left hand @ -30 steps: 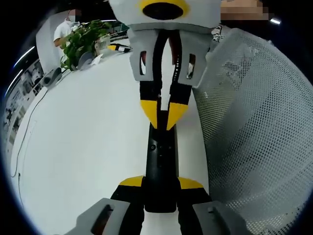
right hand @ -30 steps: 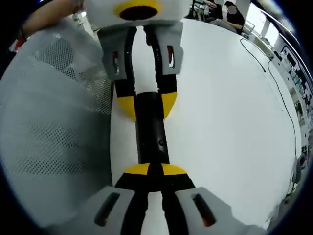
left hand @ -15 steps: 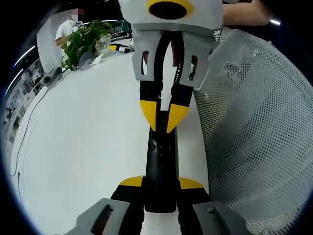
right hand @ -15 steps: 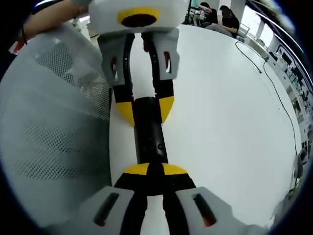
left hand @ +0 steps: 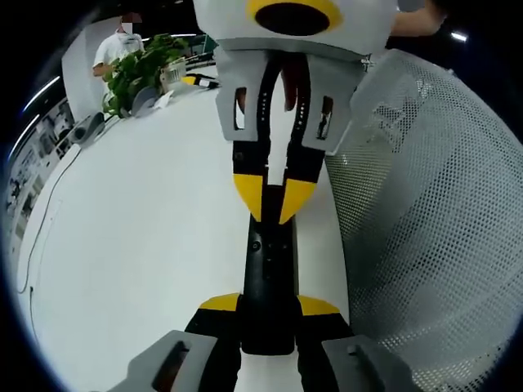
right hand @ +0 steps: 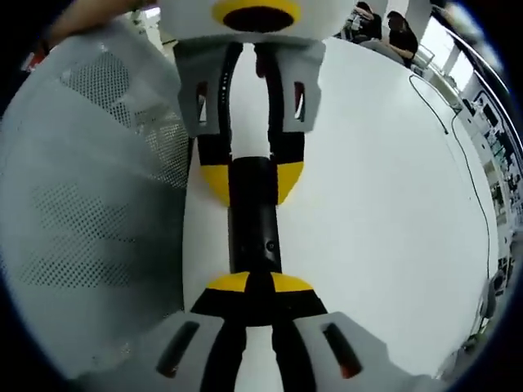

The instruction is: Press the specified remote control buttons in sequence, fully releasing each button before pressing the next.

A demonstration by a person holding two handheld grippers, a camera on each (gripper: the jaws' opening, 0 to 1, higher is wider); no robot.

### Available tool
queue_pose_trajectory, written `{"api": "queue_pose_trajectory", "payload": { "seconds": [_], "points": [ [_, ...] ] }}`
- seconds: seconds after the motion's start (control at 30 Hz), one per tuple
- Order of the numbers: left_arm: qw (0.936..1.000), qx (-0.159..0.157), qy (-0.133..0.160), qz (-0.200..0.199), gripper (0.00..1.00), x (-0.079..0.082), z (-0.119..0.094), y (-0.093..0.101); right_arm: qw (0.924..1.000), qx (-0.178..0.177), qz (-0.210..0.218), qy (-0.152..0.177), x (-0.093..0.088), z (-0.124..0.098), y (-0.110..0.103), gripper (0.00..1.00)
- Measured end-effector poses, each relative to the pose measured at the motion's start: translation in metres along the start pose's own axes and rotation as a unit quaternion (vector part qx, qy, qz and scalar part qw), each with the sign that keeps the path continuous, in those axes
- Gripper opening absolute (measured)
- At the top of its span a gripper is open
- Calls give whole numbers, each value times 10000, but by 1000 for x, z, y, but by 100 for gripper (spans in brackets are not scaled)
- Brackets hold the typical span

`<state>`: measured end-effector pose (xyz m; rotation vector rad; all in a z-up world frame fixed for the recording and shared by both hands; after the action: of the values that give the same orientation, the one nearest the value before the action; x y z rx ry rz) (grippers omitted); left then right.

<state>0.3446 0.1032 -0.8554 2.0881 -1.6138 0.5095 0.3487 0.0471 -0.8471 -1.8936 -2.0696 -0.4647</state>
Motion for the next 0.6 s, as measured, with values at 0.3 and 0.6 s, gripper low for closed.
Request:
{"api": "queue_pose_trajectory", "payload": {
  "seconds": [0.3,0.6],
  "points": [
    [10000,-18,42,-71,24,0,0,0,9987,-102,421,265,4,-1,2,10],
    [10000,-20,31,-48,24,0,0,1,10000,-50,-14,40,8,4,1,7]
  ]
}}
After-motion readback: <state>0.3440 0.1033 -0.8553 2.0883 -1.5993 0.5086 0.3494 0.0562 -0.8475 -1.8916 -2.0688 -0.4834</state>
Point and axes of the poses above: the point that each gripper's makers call its tool centre point, and the gripper's own axes: z roughly forward along the fingers, y roughly to its right, x roughly out of its top, the point moved 1 cm from there along -z, roughly backward along the fingers, and after that the axes turned 8 degrees about -z, right-handed, at the moved point
